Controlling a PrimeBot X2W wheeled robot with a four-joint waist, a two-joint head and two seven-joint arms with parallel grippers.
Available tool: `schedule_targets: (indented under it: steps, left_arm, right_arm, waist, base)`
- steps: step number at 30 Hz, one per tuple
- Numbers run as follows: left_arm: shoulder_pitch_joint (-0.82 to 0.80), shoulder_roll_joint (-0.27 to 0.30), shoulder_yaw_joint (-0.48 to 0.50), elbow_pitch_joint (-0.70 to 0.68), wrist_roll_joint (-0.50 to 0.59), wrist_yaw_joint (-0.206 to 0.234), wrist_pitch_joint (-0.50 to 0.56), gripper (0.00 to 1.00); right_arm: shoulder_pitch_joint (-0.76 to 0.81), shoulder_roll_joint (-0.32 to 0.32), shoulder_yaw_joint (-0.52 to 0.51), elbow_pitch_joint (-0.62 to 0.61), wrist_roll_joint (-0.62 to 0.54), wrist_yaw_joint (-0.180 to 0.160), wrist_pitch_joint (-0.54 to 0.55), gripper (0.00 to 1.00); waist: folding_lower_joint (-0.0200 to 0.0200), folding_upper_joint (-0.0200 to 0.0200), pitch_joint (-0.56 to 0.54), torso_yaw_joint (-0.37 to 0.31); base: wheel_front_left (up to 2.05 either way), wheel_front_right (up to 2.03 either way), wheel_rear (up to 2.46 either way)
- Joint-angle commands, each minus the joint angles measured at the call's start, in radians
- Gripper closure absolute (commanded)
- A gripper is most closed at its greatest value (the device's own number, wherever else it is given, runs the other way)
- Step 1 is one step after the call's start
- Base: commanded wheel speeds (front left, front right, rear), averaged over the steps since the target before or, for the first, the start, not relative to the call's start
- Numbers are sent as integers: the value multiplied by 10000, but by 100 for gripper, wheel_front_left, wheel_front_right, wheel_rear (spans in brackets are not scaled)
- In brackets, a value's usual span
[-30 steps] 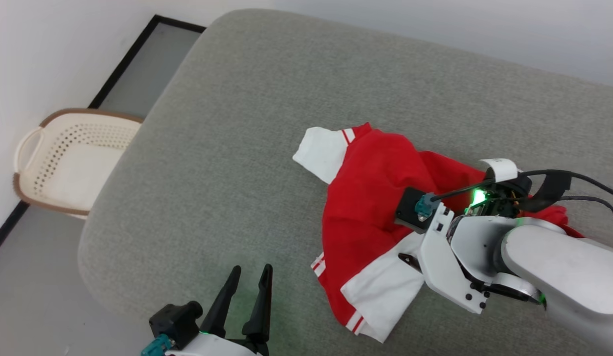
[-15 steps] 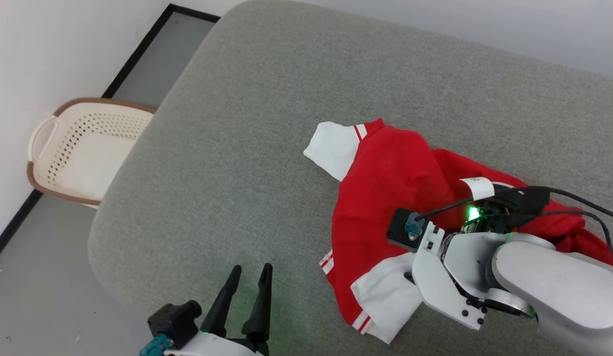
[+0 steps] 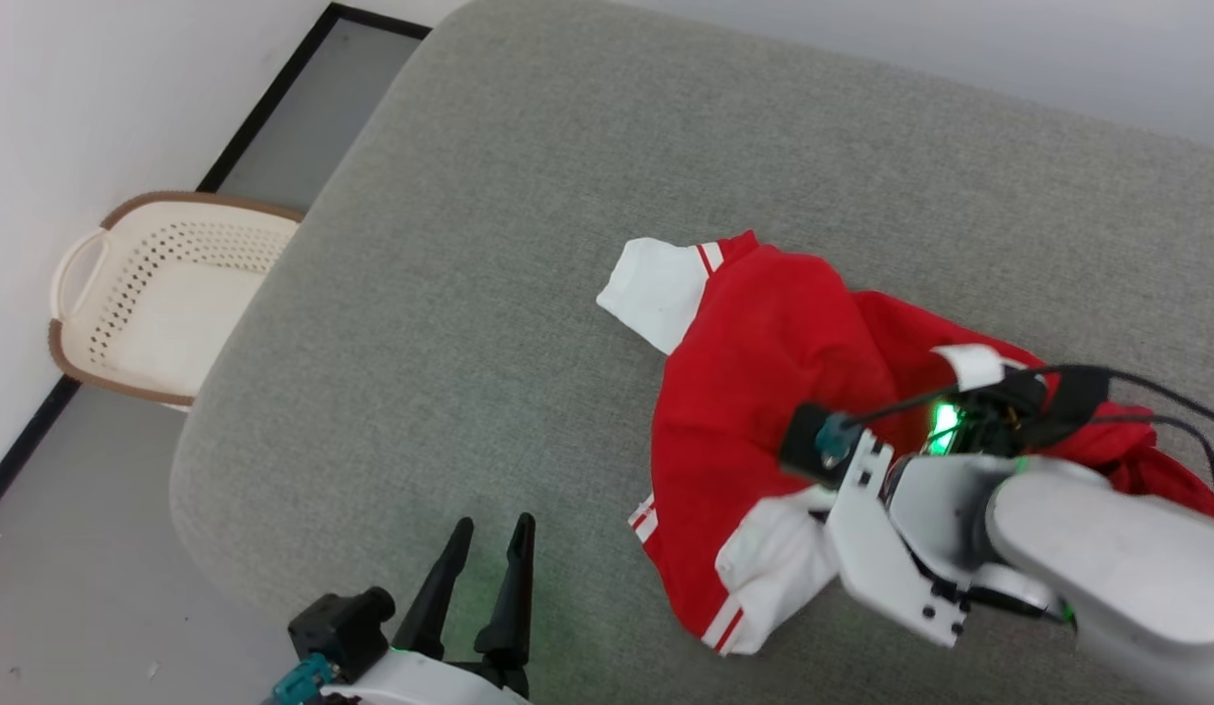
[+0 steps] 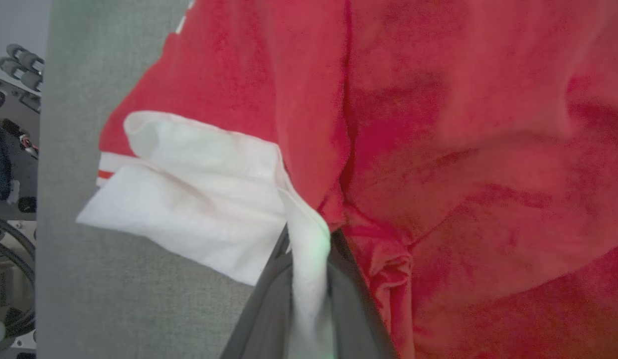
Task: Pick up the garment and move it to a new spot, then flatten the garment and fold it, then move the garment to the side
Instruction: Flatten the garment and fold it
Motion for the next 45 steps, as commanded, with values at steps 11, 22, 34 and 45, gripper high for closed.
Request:
schedule_targets:
  steps: [11,22,34,45]
  left_arm:
    - [125,-2,471,-49,342,7,2,0]
    - [66,-2,770,-245,852,3,3,0]
    - [20,1,771,-248,1190,1,3,0]
    - [-69,44,669,-222,1247,0,3,0]
  right_arm:
    - [532,-339,-2665,830,277,-15,-2606,100]
    - [3886,-694,-7882,898,-837,-15,-3537,100]
    - [6159,1678,-14771,1303,-1231,-12,-3011,100]
    - [6195,3390,-16197,1315,-2787,-12,-2580,9]
  waist:
    - [-1,-1,-345,-702]
    - [-1,-1,-433,-1862]
    - [-1,-1,-345,-2515]
    - [-1,-1,-236,-2619]
  base:
    - [0,0,0]
    - [0,0,0]
    - [0,0,0]
    - [0,0,0]
